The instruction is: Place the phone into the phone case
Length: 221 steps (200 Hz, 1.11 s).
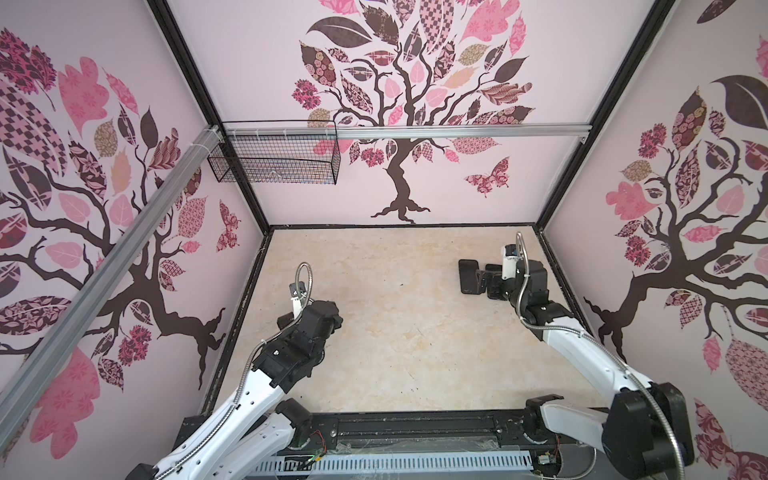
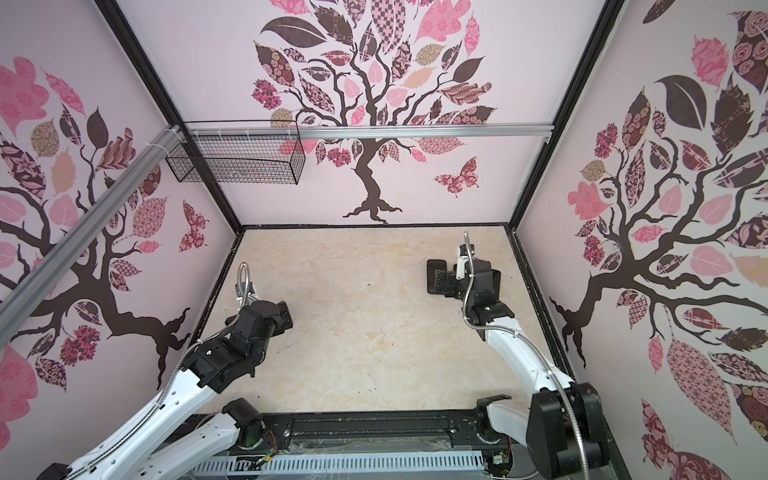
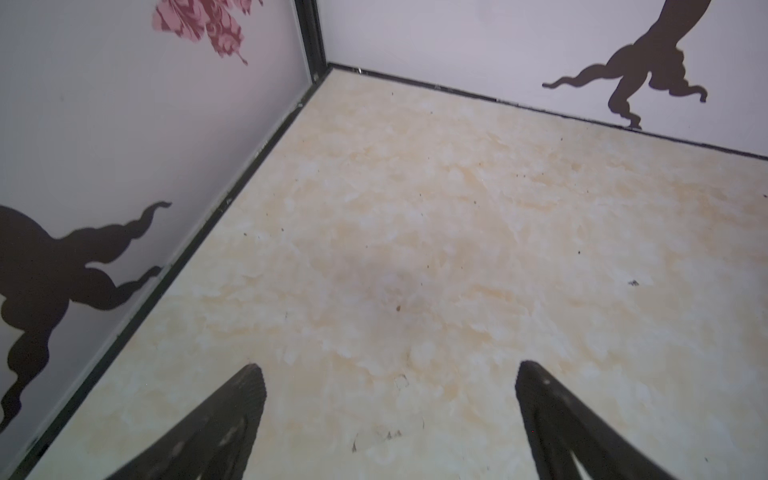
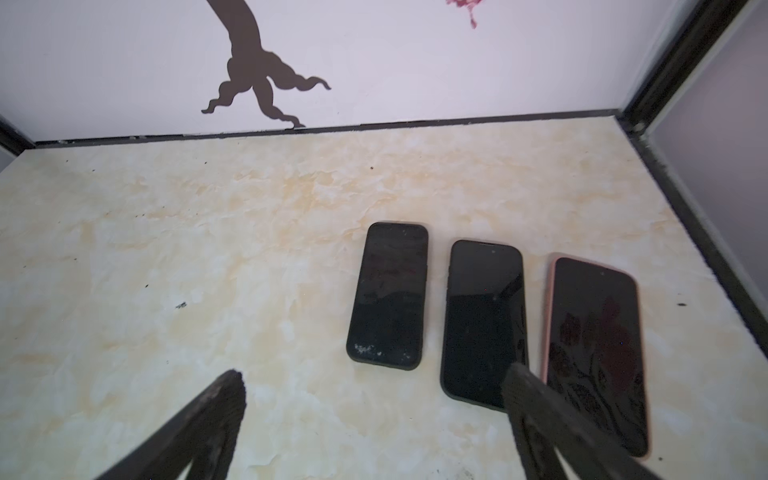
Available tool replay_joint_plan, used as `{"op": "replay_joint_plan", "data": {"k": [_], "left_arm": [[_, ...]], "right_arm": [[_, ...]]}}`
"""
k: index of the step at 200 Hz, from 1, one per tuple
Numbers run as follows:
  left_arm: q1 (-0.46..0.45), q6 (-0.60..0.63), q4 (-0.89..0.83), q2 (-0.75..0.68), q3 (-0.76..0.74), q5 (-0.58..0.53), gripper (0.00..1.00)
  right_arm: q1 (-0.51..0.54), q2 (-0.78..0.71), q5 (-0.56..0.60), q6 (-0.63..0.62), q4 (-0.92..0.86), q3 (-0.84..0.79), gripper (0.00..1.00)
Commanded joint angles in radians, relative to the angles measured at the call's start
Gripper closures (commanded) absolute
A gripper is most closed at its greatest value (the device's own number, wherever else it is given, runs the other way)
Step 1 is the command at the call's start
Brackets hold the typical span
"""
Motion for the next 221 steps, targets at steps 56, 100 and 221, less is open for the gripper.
{"op": "replay_joint_plan", "data": {"k": [56, 100, 221], "left_arm": [[0.165, 0.425, 0.776, 0.041, -0.317, -0.003, 0.03], [0.389, 0.383, 0.955, 0.198, -0.362, 0.18, 0.03], [0.562, 0.461, 1.513, 0.619, -0.416, 0.417, 0.03]], "right_arm": [[-0.006, -0.039, 0.202, -0.068, 0.531, -0.309, 0.0], [-0.009, 0.102, 0.216, -0.096, 0.773, -0.401, 0.0], [-0.078, 0.454, 0.151, -0.068, 1.151, -0.41, 0.0]]}}
